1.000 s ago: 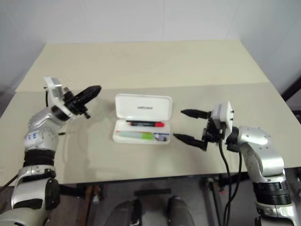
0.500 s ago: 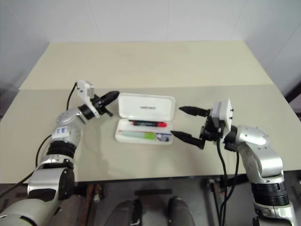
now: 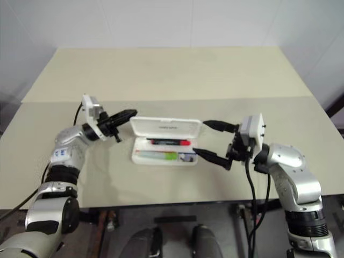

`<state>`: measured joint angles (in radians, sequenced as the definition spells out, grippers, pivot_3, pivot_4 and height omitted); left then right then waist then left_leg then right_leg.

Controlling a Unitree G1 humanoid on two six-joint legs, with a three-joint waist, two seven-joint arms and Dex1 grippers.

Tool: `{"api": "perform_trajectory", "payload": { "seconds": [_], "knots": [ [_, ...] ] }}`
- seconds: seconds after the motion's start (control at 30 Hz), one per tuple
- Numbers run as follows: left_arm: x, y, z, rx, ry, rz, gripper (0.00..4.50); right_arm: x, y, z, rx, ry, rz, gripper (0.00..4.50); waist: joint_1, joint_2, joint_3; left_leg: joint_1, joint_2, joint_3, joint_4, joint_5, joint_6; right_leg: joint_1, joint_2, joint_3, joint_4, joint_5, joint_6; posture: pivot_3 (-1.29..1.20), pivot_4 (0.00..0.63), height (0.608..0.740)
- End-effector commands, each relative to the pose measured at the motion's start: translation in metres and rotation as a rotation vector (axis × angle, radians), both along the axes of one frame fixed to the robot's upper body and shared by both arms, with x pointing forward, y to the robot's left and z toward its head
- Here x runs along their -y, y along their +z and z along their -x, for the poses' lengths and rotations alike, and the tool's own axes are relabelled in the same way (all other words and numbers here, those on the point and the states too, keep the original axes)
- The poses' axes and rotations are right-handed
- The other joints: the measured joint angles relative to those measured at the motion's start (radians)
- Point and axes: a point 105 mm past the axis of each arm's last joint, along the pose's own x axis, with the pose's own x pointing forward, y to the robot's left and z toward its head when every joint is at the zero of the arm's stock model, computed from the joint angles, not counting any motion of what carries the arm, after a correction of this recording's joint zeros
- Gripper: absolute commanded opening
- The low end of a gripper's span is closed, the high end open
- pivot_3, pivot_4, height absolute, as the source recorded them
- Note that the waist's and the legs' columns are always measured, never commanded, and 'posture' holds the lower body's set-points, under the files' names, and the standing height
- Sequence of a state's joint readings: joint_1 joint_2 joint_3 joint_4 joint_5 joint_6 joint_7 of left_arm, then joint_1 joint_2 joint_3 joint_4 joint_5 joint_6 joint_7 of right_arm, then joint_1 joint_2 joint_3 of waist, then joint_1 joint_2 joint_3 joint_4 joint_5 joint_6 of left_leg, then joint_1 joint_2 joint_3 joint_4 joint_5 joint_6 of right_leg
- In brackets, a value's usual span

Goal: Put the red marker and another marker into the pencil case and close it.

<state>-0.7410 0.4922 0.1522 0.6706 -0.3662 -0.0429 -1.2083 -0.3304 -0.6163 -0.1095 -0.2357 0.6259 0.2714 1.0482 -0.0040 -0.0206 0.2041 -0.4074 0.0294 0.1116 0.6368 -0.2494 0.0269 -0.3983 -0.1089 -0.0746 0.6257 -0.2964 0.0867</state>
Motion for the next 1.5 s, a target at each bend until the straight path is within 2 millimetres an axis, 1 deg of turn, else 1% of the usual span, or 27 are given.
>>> {"api": "perform_trajectory", "payload": {
  "seconds": [0.03, 0.2, 0.37, 0.6, 0.7, 0.8, 0.9, 0.97, 1.03, 1.1, 1.13, 1.23, 1.27, 1.37, 1.47, 1.5],
  "knots": [
    [0.008, -0.007, 0.017, 0.03, -0.141, -0.134, 0.02, -0.001, 0.011, 0.005, 0.045, 0.004, -0.021, 4.5, 0.001, 0.0, 0.0, 0.0, 0.0, 0.0, 0.0, 0.0, 0.0, 0.0, 0.0, 0.0, 0.0, 0.0, 0.0, 0.0, 0.15, 0.74],
    [0.026, -0.024, 0.035, 0.02, -0.307, -0.254, 0.02, -0.001, 0.011, 0.004, 0.049, -0.003, -0.024, 4.5, 0.005, 0.0, 0.0, 0.0, -0.001, -0.001, 0.0, -0.001, 0.001, 0.0, -0.002, 0.0, 0.0, 0.0, 0.0, 0.0, 0.15, 0.74],
    [0.041, -0.037, 0.044, -0.008, -0.393, -0.325, 0.02, -0.001, 0.011, 0.004, 0.052, -0.013, -0.026, 4.5, 0.003, 0.0, 0.0, -0.001, 0.0, -0.001, 0.0, -0.001, 0.002, 0.0, -0.002, 0.0, -0.001, 0.0, 0.0, 0.0, 0.15, 0.74],
    [0.059, -0.061, 0.041, -0.094, -0.403, -0.396, 0.02, -0.002, 0.008, 0.005, 0.052, -0.032, -0.03, 4.5, 0.004, 0.0, 0.0, -0.001, 0.0, -0.001, 0.0, -0.001, 0.002, 0.0, -0.002, 0.0, -0.001, 0.0, 0.0, 0.0, 0.15, 0.74],
    [0.062, -0.071, 0.038, -0.136, -0.384, -0.439, 0.02, -0.002, 0.008, 0.007, 0.05, -0.034, -0.031, 4.5, 0.006, 0.0, 0.0, 0.0, -0.001, -0.001, 0.002, -0.001, 0.003, 0.002, -0.002, -0.001, 0.0, 0.0, 0.0, 0.0, 0.15, 0.74],
    [0.064, -0.075, 0.037, -0.169, -0.365, -0.452, 0.02, -0.002, 0.007, 0.008, 0.049, -0.035, -0.031, 4.5, 0.006, 0.001, -0.001, 0.001, 0.0, -0.003, 0.005, -0.002, 0.003, 0.004, -0.002, -0.002, 0.0, 0.0, 0.0, 0.0, 0.15, 0.74],
    [0.067, -0.081, 0.04, -0.203, -0.373, -0.468, 0.02, -0.002, 0.007, 0.009, 0.048, -0.038, -0.032, 4.5, 0.006, 0.003, -0.002, 0.001, 0.0, -0.005, 0.008, -0.005, -0.001, 0.006, -0.003, -0.002, 0.0, 0.001, 0.0, 0.0, 0.15, 0.74],
    [0.071, -0.079, 0.043, -0.211, -0.386, -0.438, 0.02, -0.002, 0.006, 0.01, 0.046, -0.039, -0.033, 4.5, 0.006, 0.003, -0.002, 0.001, -0.001, -0.006, 0.008, -0.005, -0.001, 0.007, -0.004, -0.001, 0.0, 0.002, 0.0, 0.0, 0.15, 0.74],
    [0.078, -0.056, 0.041, -0.209, -0.361, -0.259, 0.02, -0.002, 0.004, 0.011, 0.039, -0.037, -0.029, 4.5, 0.006, 0.004, -0.003, 0.001, -0.001, -0.006, 0.008, -0.005, -0.001, 0.007, -0.004, 0.001, -0.001, 0.002, 0.0, 0.0, 0.15, 0.74],
    [0.076, -0.036, 0.039, -0.206, -0.332, -0.124, 0.02, -0.001, 0.002, 0.011, 0.034, -0.035, -0.024, 4.5, 0.007, 0.004, -0.003, 0.0, -0.001, -0.007, 0.008, -0.005, -0.001, 0.007, -0.004, 0.003, -0.002, 0.002, 0.0, 0.0, 0.15, 0.74],
    [0.074, -0.031, 0.039, -0.208, -0.319, -0.093, 0.02, 0.0, 0.002, 0.011, 0.032, -0.035, -0.022, 4.5, 0.007, 0.004, -0.003, -0.002, -0.001, -0.008, 0.008, -0.004, 0.001, 0.006, -0.004, 0.003, -0.002, 0.002, 0.0, 0.0, 0.15, 0.74],
    [0.059, -0.022, 0.036, -0.203, -0.247, -0.049, 0.02, 0.0, 0.001, 0.009, 0.028, -0.031, -0.015, 4.5, 0.004, 0.003, -0.002, -0.005, 0.0, -0.009, 0.008, -0.002, 0.004, 0.004, -0.004, 0.002, -0.003, 0.002, 0.0, 0.0, 0.15, 0.74],
    [0.051, -0.018, 0.039, -0.195, -0.242, -0.029, 0.02, 0.001, 0.0, 0.008, 0.025, -0.03, -0.013, 4.5, 0.0, 0.003, -0.002, -0.005, 0.0, -0.009, 0.008, -0.002, 0.004, 0.004, -0.004, 0.001, -0.003, 0.002, 0.0, 0.0, 0.15, 0.74],
    [0.036, -0.006, 0.045, -0.165, -0.242, 0.022, 0.02, 0.002, -0.001, 0.007, 0.02, -0.03, -0.008, 4.5, -0.004, 0.003, -0.002, -0.005, 0.001, -0.008, 0.007, -0.002, 0.003, 0.003, -0.002, 0.0, -0.003, 0.002, -0.001, 0.0, 0.15, 0.74],
    [0.014, 0.0, 0.053, -0.143, -0.22, 0.021, 0.02, 0.006, -0.003, 0.005, 0.014, -0.035, 0.0, 4.5, -0.003, 0.004, -0.002, -0.005, 0.001, -0.008, 0.007, -0.002, 0.003, 0.003, -0.002, -0.001, -0.003, 0.002, -0.001, 0.0, 0.15, 0.74],
    [0.011, 0.001, 0.055, -0.139, -0.211, 0.017, 0.02, 0.008, -0.003, 0.004, 0.013, -0.038, 0.002, 4.5, -0.003, 0.004, -0.002, -0.005, 0.001, -0.008, 0.007, -0.002, 0.003, 0.003, -0.002, -0.001, -0.003, 0.001, -0.001, 0.0, 0.15, 0.74]
  ]
}}
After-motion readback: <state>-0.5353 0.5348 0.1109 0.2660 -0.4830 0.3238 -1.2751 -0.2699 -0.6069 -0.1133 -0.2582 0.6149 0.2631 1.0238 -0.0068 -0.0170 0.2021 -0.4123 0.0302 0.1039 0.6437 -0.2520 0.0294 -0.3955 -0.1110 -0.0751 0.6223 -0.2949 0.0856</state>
